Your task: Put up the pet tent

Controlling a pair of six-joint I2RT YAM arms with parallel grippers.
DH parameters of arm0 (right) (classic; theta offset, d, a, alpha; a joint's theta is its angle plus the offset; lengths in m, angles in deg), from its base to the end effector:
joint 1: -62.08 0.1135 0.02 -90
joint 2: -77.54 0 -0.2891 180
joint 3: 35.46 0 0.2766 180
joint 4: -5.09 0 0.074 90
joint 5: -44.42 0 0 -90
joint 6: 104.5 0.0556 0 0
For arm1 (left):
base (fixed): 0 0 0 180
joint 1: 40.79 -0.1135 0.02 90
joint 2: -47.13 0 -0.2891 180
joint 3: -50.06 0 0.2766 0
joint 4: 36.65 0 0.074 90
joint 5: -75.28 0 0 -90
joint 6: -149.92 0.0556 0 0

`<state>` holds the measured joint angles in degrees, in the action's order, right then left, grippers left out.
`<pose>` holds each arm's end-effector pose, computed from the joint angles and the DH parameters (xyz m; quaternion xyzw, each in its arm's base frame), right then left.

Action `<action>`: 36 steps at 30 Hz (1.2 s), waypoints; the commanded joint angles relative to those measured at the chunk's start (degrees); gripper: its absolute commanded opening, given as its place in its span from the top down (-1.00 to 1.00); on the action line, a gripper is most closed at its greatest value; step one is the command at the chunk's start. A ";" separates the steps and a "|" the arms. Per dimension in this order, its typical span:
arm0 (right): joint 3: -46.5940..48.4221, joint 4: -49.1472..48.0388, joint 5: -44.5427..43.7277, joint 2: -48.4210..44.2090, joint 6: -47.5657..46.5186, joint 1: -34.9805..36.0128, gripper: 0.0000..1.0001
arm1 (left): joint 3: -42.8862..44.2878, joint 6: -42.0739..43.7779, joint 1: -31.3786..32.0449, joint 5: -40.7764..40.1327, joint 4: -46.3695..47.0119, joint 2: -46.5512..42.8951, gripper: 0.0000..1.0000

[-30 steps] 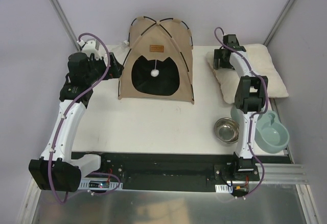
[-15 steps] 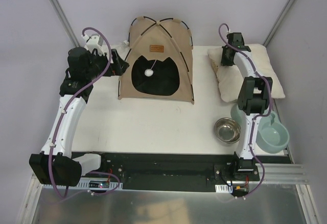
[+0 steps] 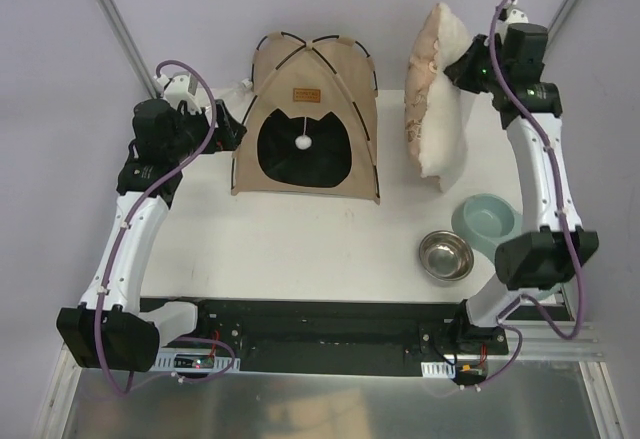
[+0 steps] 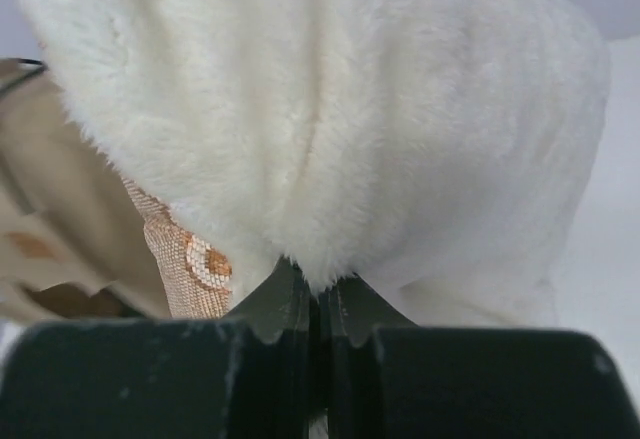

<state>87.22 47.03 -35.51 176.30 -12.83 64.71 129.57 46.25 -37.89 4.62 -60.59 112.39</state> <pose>0.4384 0.0299 0.4716 -0.0583 0.8055 0.0929 0.5823 0.2905 -0.0332 0.4229 0.0371 0.7603 -0.2186 0.6106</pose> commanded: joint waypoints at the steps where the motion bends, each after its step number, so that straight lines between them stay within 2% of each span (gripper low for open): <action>1: -2.65 -1.11 9.25 -12.34 5.88 0.35 1.00 | -0.89 2.42 -0.35 -5.00 1.93 -0.57 -0.84; 5: -4.59 -0.67 16.72 -20.52 9.92 0.36 1.00 | -1.41 5.05 -0.35 -4.40 2.63 1.01 -0.84; 9: -5.21 -0.40 23.05 -26.76 13.96 0.27 1.00 | -2.55 7.95 -0.35 0.16 5.09 2.68 -0.84; 13: -5.99 -2.15 33.41 -31.43 19.49 0.27 1.00 | -2.99 9.10 -0.35 3.87 7.02 4.26 -0.84; 15: -8.62 -8.20 40.00 -33.53 25.28 0.35 1.00 | -4.04 8.67 -0.35 2.91 8.51 4.88 -0.82; 17: -14.75 -22.90 47.57 -36.78 35.97 0.62 1.00 | -6.94 6.65 -0.43 -1.38 12.80 5.23 -0.82; 19: -20.65 -35.32 49.17 -39.95 45.57 0.88 1.00 | -9.05 6.29 -0.35 -3.77 14.93 5.67 -0.79; 20: -22.24 -38.60 49.87 -40.83 48.40 1.23 1.00 | -10.10 5.68 -0.43 -4.91 15.81 5.76 -0.78; 23: -24.01 -41.97 50.66 -41.28 51.68 4.64 1.00 | -12.48 5.32 -0.44 -7.90 19.41 6.29 -0.77; 27: -25.07 -39.27 49.97 -39.18 47.21 12.47 1.00 | -14.24 6.55 -0.35 -6.25 24.33 8.39 -0.77; 30: -25.16 -33.29 47.34 -36.46 41.41 17.39 1.00 | -14.42 6.73 -0.44 -4.57 26.80 10.33 -0.60; 36: -24.98 -26.52 41.98 -29.69 35.17 21.62 1.00 | -12.49 5.68 -0.43 0.79 26.37 13.23 0.09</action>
<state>61.69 18.37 11.65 143.06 27.82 84.69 115.19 52.89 -37.89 0.83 -37.69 124.58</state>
